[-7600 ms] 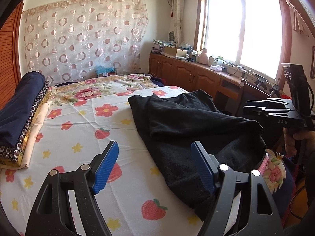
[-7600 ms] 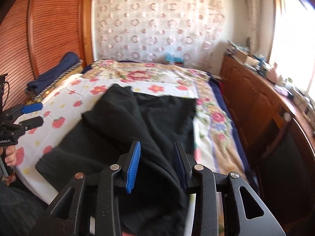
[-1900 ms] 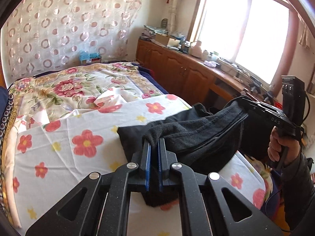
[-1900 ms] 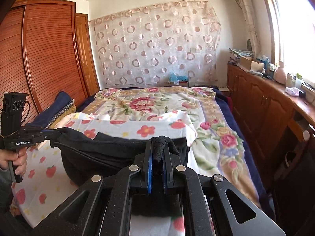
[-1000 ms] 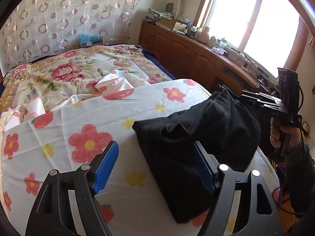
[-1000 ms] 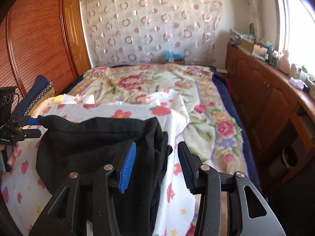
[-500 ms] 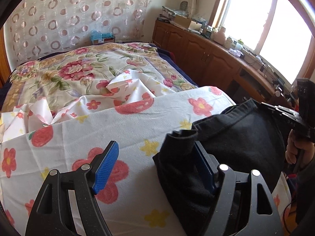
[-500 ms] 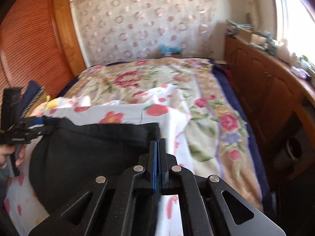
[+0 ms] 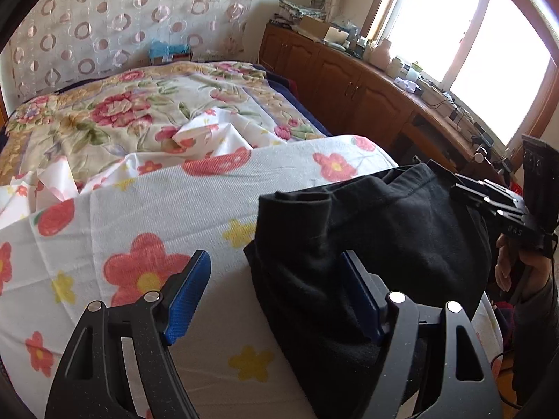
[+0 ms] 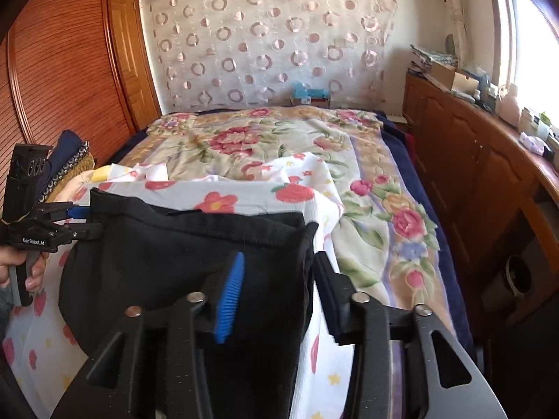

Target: Fold small clothes

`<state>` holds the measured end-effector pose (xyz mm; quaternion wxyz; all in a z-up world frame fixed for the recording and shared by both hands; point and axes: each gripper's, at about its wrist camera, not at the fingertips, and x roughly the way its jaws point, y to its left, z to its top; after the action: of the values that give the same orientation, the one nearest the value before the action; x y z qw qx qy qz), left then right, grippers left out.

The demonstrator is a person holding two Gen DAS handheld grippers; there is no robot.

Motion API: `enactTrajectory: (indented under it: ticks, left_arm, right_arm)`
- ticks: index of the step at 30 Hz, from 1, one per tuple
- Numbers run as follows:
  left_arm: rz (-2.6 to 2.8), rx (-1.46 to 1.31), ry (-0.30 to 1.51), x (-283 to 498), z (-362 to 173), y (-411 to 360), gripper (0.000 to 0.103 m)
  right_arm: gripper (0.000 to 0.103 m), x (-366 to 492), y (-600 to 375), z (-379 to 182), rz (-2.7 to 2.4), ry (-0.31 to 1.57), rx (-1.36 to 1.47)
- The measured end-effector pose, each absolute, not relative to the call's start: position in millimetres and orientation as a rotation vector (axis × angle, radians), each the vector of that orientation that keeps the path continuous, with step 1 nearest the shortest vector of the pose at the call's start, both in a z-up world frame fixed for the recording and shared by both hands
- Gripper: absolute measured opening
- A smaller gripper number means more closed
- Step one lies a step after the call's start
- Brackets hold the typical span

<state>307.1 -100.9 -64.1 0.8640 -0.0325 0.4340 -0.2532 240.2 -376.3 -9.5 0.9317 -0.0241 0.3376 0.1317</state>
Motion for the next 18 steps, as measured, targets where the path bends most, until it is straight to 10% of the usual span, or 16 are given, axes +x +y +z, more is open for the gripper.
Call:
enactTrajectory:
  ticks: [12, 18]
  left_arm:
    - [-0.601, -0.118, 0.945, 309.8, -72.2, -106.5, 0.053]
    - [-0.647, -0.15, 0.95, 309.6, -70.9, -107.6, 0.021]
  right_arm:
    - [0.058, 266.4, -380.2, -22.5, 0.325, 0.812, 0.038]
    - [0.033, 279.4, -388.0, -31.6, 0.388, 0.83, 0.071]
